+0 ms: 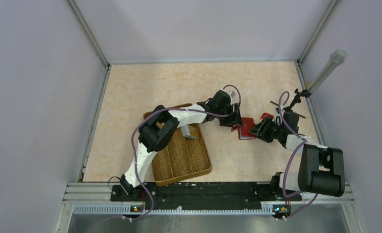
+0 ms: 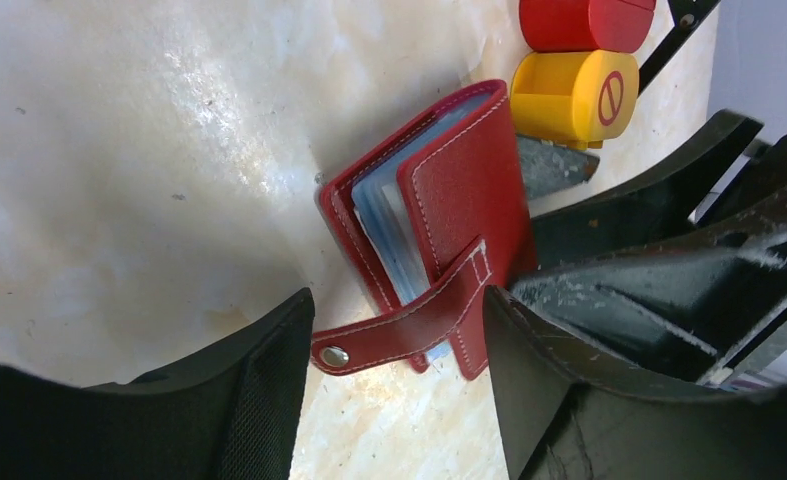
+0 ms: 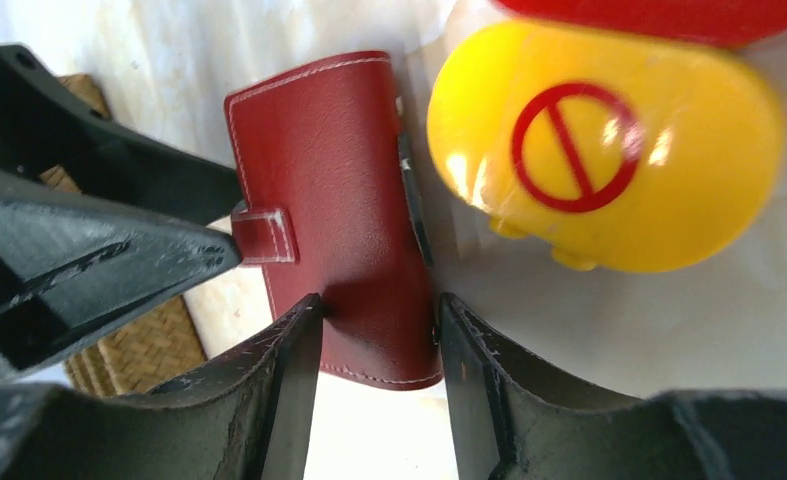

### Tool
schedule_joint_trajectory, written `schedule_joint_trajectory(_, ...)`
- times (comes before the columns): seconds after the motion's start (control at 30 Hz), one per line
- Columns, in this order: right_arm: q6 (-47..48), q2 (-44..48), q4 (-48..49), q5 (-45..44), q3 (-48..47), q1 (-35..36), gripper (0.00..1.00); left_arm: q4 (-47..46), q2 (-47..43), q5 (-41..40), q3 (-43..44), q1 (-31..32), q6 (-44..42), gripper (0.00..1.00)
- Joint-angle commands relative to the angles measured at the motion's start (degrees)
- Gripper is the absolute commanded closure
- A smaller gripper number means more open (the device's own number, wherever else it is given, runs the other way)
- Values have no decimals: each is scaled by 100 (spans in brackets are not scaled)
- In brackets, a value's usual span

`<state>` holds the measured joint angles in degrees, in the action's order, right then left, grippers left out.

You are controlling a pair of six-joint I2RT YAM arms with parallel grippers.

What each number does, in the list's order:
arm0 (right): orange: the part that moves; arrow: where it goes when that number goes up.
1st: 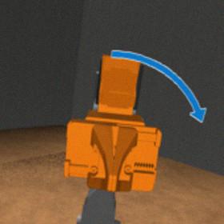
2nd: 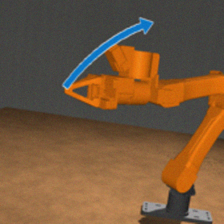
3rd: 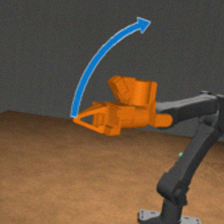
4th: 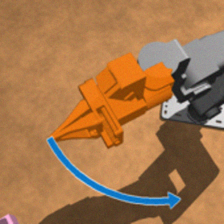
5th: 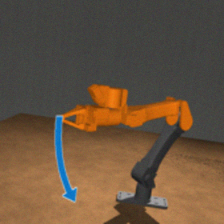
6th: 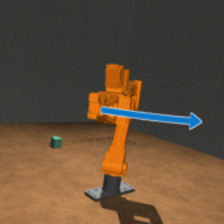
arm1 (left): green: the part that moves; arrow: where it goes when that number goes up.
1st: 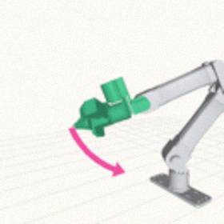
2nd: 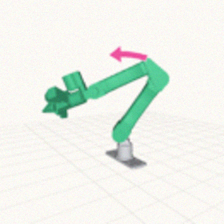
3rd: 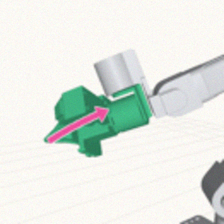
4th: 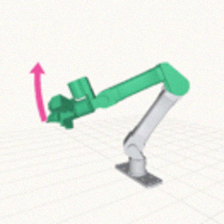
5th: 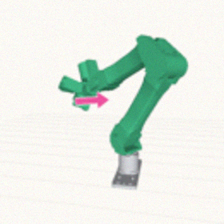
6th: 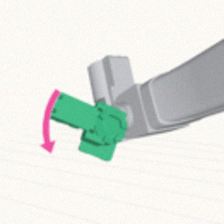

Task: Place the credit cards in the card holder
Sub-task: Pick up the card holder from the center of the board.

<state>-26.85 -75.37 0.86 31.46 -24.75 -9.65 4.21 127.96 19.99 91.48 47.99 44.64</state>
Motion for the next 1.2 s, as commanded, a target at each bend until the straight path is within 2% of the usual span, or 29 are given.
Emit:
schedule_joint_trajectory(0.0, -484, -40, 772, 743, 419, -63, 54, 300, 97, -141, -21, 46, -133, 39)
schedule_joint_trajectory(0.33, -1421, -199, 2782, 1080, 1038, -47, 58, 289, 204, -245, -328, 88, -139, 70)
schedule_joint_trajectory(0.43, -1439, -299, 3136, 1030, 1084, 6, 60, 287, 177, -345, -453, 88, -128, 74)
schedule_joint_trajectory(0.53, -1360, -398, 3320, 952, 989, 161, 72, 118, 177, -264, -564, 88, -30, 80)
schedule_joint_trajectory(0.63, -1407, -453, 3544, 956, 844, 345, 92, -28, 94, -229, -645, 88, 3, 81)
schedule_joint_trajectory(0.67, -1385, -403, 3539, 921, 779, 408, 98, -8, 42, -242, -633, 88, -31, 79)
schedule_joint_trajectory(0.7, -1335, -317, 3464, 871, 712, 464, 100, 90, -34, -316, -588, 76, -98, 75)
schedule_joint_trajectory(0.8, -867, 199, 2809, 481, 433, 664, 100, 486, -515, -736, -456, -13, -343, 49)
schedule_joint_trajectory(0.9, -242, 845, 1934, -106, 124, 874, 100, 835, -1184, -1365, -403, -104, -630, 30)
schedule_joint_trajectory(1.0, 251, 1404, 1199, -742, -110, 1146, 100, 1137, -1779, -1889, -337, -120, -742, 23)
schedule_joint_trajectory(1.17, 832, 2011, 615, -1596, -316, 1662, 100, 714, -2634, -1855, -624, -105, -330, 20)
